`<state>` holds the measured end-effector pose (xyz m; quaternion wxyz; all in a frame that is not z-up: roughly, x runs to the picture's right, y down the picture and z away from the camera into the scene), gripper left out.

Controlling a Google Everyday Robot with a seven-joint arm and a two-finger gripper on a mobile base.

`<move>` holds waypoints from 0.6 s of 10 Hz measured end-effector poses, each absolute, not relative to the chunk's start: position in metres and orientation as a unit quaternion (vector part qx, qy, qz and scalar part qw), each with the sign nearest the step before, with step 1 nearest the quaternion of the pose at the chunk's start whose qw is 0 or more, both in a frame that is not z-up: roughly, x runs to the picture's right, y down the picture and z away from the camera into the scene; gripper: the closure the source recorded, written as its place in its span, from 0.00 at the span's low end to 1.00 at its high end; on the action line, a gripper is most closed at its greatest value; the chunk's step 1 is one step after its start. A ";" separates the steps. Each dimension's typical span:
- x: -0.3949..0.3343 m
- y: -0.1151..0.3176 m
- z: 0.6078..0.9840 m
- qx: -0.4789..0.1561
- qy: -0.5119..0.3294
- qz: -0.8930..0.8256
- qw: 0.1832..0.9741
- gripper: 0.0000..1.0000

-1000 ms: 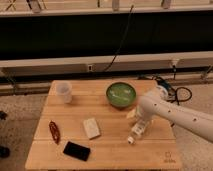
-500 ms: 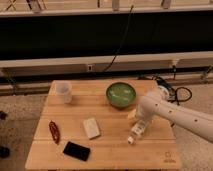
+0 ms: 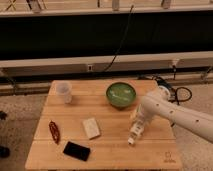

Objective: Place the bottle in the ceramic bowl

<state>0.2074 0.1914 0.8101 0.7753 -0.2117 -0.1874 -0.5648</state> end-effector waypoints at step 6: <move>0.209 0.182 0.806 -0.203 -0.182 -0.568 0.776 0.83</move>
